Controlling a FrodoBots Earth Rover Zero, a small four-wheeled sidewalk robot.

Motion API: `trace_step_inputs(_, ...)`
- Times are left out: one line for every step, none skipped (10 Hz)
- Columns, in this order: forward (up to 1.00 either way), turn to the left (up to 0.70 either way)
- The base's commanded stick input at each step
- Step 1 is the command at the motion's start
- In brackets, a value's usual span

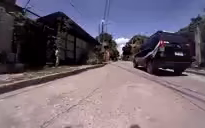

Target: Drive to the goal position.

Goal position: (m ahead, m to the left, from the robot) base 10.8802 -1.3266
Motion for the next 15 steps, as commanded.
trace_step_inputs(1.0,0.0)
trace_step_inputs(1.0,-0.07)
trace_step_inputs(1.0,-0.27)
trace_step_inputs(1.0,-0.27)
trace_step_inputs(1.0,-0.27)
trace_step_inputs(1.0,-0.27)
trace_step_inputs(1.0,-0.27)
trace_step_inputs(1.0,-0.27)
trace_step_inputs(1.0,-0.27)
trace_step_inputs(1.0,-0.27)
trace_step_inputs(1.0,-0.27)
trace_step_inputs(1.0,-0.27)
trace_step_inputs(1.0,-0.2)
trace_step_inputs(1.0,0.0)
trace_step_inputs(1.0,0.0)
